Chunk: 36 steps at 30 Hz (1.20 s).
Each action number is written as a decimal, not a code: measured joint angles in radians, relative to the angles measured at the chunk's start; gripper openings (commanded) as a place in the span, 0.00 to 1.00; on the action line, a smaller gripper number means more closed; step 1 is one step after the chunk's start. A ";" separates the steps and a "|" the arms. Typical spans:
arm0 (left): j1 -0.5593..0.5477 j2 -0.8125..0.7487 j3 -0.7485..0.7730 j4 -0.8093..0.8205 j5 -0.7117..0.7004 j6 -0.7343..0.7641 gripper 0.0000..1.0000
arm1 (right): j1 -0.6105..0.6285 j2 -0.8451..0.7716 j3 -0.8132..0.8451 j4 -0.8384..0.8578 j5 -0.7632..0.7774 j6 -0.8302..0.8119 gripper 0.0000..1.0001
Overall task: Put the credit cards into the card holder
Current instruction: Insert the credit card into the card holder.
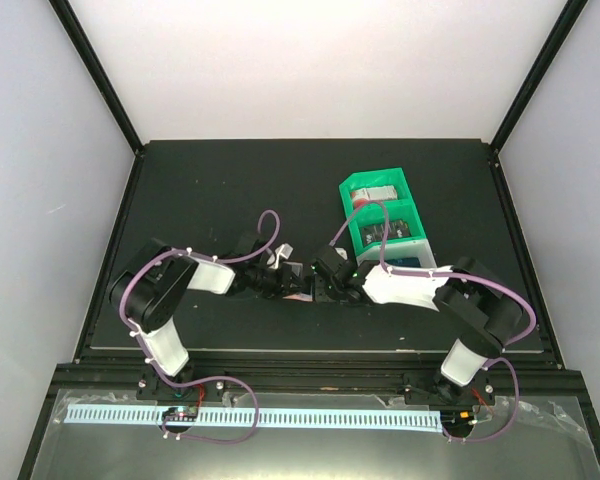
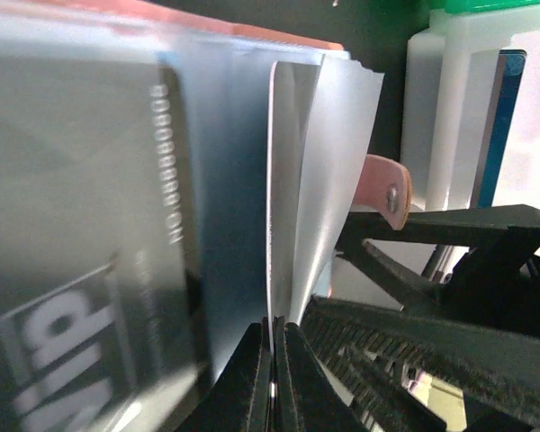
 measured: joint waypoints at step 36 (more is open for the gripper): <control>-0.034 -0.021 0.085 -0.156 -0.056 0.105 0.52 | -0.023 -0.103 -0.006 -0.015 -0.010 0.014 0.67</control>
